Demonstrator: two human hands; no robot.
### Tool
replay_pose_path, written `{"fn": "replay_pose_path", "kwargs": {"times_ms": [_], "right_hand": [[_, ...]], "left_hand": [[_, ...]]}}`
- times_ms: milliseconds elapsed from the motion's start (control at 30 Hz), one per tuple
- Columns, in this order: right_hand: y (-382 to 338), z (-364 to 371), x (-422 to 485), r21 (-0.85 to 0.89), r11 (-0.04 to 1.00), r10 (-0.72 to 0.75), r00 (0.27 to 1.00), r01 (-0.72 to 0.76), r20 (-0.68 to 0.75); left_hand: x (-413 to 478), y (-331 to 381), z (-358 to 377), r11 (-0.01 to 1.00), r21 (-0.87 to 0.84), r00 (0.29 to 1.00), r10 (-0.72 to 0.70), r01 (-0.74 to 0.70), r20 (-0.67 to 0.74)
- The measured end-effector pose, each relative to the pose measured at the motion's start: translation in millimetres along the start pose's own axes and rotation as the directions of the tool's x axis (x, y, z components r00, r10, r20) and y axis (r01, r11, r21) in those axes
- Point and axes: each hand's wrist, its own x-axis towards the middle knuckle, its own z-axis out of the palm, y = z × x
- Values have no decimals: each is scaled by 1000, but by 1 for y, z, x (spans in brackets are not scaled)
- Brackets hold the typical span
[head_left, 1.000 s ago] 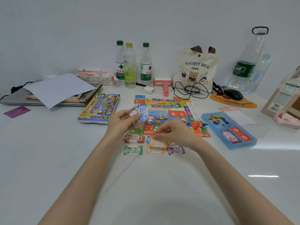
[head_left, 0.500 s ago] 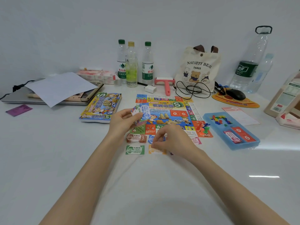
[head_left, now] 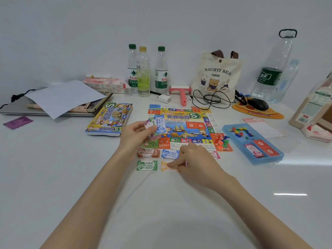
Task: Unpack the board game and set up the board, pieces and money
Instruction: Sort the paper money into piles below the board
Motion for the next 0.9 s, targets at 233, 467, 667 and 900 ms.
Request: {"fn": "replay_pose_path", "kwargs": {"times_ms": [233,467,667,900], "right_hand": [[10,-10,8,489,861,286,926,-138,-244],[13,-12,26,695,706,452,843,-137,-292],[13,-12,25,608,786,408,831,-110,-378],[17,-11,21,774,620,511,815,-131,-271]], "left_hand": [[-3,-1,3,999,9,997,-36,36,70],[-13,1,11,997,44,967,-71,62,245],[-18,2,17,986,164,966,-3,-41,258],[-14,0,14,987,156,973,13,-50,229]]}}
